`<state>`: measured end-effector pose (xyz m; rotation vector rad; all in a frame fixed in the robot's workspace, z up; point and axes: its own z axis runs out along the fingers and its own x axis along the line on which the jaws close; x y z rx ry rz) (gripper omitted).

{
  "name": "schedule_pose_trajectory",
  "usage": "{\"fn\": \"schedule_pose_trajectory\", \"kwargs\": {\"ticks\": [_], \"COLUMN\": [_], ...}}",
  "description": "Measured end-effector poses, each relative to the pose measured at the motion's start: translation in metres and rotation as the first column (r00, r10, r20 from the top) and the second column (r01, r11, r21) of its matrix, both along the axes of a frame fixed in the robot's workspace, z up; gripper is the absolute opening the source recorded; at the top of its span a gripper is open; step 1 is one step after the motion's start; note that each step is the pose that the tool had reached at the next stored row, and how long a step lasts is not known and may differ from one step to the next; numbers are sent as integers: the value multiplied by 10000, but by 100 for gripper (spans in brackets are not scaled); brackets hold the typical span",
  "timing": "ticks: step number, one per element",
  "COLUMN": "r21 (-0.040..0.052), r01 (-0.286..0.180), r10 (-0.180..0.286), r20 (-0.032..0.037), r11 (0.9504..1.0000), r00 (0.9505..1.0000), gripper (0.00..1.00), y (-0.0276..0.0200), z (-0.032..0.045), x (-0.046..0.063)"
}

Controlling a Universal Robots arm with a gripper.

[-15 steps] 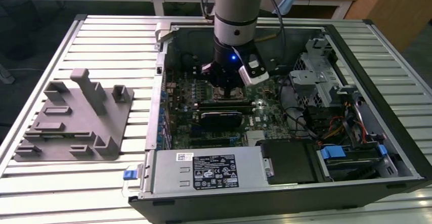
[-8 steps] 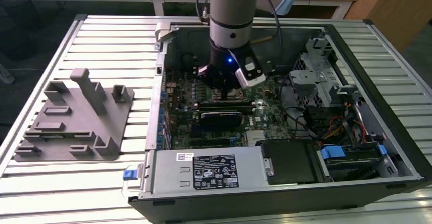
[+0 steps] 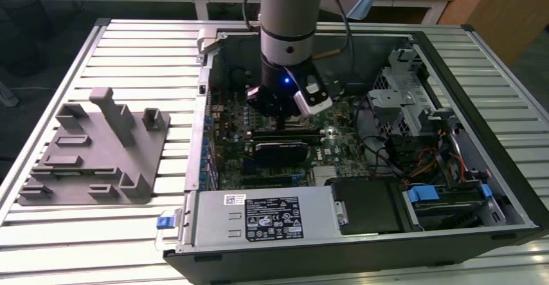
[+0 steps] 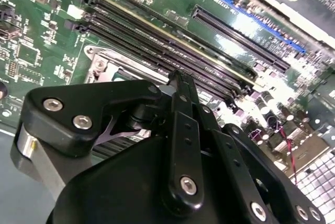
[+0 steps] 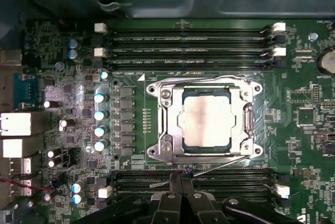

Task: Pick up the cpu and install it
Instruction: 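Install the second cpu locking lever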

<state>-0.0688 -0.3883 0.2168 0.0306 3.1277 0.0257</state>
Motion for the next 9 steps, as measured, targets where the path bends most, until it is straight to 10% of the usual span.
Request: {"fn": "schedule_pose_trajectory", "kwargs": {"ticks": [9], "r21": [358], "r01": [-215], "r10": [215], "r20": [5], "r11": [9991], "r00": [9998], "gripper": [11], "y": [-62], "z": [-58], "x": [-62]}}
